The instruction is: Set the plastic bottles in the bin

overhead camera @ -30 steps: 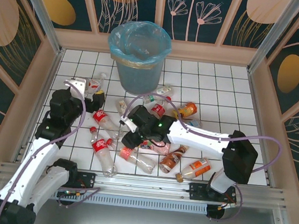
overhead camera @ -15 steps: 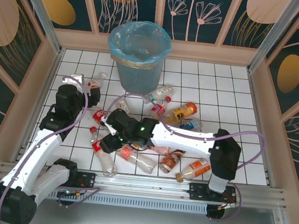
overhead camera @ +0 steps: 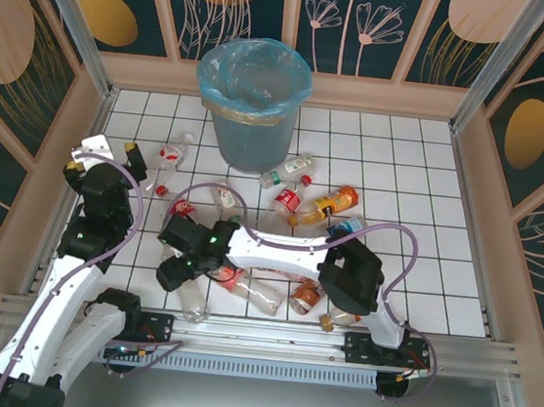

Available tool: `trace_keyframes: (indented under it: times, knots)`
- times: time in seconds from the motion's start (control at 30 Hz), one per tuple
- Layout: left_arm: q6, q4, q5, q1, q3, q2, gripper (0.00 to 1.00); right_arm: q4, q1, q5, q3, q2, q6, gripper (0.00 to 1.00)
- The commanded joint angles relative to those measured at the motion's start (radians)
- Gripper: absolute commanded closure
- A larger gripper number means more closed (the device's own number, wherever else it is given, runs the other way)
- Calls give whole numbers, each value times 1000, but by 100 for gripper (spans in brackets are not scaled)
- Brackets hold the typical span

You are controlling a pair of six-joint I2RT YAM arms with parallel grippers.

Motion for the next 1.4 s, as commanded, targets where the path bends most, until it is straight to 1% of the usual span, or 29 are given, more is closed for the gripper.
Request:
trace_keyframes:
  times: [0.0, 0.23, 0.47, 0.7, 0.8, 0.87, 0.93, 1.07, 1.2, 1.37]
  knots:
    - [16, 48, -76, -2, -24, -38, 3, -97, 17, 7, 67, 55, 17, 28]
    - [19, 55, -85, -1, -30, -67, 3, -159, 32, 23, 153, 127, 15, 25]
    - [29, 59, -112, -2, -33, -93, 3, -199, 50, 3, 260, 207, -8, 22]
    - [36, 62, -109, -2, -30, -97, 3, -225, 45, -19, 307, 247, -39, 21]
    - [41, 58, -114, -2, -20, -100, 3, -238, 40, -32, 326, 262, -52, 24]
    - [50, 56, -118, -2, -10, -105, 3, -236, 38, -35, 329, 262, -58, 29]
    - [66, 44, -114, -2, 12, -110, 4, -229, 37, -32, 335, 251, -63, 36]
    - [111, 35, -114, -2, 75, -112, 4, -158, 33, -42, 322, 177, -61, 44]
    - [157, 19, -102, -2, 191, -99, 4, -61, 3, -68, 265, 61, -41, 47]
    - [195, -29, -55, -1, 385, -46, 6, -12, -60, -55, 224, -87, -54, 49]
